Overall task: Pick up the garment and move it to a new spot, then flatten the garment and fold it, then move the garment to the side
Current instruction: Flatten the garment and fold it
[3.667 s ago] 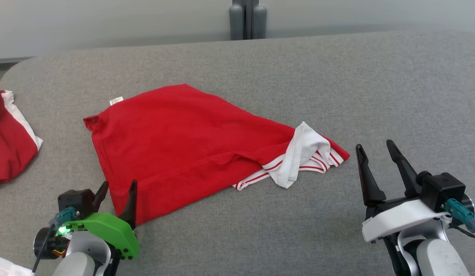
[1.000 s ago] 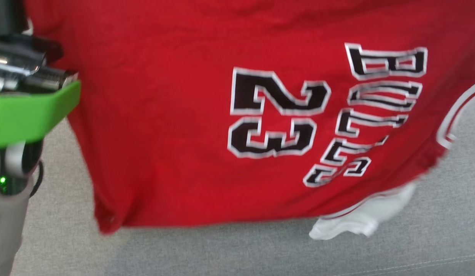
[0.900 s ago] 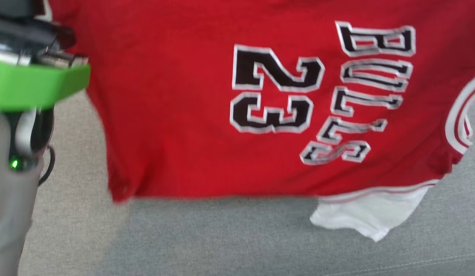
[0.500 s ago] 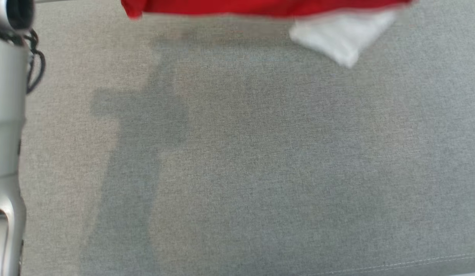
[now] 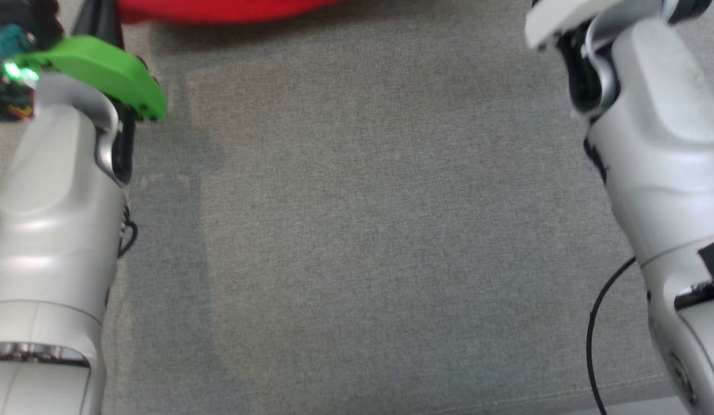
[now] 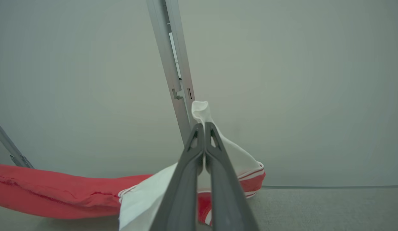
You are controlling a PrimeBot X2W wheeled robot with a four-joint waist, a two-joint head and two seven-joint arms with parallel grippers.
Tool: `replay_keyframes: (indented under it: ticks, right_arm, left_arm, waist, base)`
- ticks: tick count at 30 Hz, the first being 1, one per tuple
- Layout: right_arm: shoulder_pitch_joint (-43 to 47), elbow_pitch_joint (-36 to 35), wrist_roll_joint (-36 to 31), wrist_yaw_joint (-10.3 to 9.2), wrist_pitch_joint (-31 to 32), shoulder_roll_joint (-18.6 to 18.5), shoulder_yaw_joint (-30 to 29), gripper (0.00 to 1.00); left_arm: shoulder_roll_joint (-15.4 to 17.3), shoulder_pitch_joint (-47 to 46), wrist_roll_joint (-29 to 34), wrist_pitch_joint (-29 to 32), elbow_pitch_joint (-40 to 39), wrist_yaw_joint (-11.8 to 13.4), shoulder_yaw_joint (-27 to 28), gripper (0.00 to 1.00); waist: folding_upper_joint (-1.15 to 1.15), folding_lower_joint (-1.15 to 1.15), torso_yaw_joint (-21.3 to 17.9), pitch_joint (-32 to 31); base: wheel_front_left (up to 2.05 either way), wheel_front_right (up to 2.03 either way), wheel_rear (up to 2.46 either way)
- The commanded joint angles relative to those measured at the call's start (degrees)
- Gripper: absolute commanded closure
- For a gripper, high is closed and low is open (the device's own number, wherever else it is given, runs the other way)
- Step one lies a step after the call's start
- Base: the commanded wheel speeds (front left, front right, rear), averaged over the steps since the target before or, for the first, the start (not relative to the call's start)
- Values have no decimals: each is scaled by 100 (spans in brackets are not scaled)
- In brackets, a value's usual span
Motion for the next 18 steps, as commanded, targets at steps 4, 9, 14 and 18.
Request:
replay_keyframes:
  ticks: [4,9,14,18]
  right_arm:
    - [885,-18,366,0,-94,120,-20,100]
    - [2120,-924,445,-1,-85,160,-411,100]
    - [3456,-2159,244,-1,-84,186,-809,100]
    - [4650,-3076,60,-1,-85,229,-1061,100]
  left_arm:
    - [-54,740,-8,-22,-110,98,332,100]
    - [-117,1732,225,-16,-738,112,688,100]
    - [-187,2860,649,-15,-1835,127,1021,100]
    - [-150,3892,1044,-16,-2737,176,1208,100]
  waist:
    - [0,0,-15,110]
    - [0,0,-10,63]
    - [0,0,48,-177]
    - [0,0,6,-501]
  base:
    - [0,0,0]
    - [0,0,0]
    - [0,0,0]
    - [0,0,0]
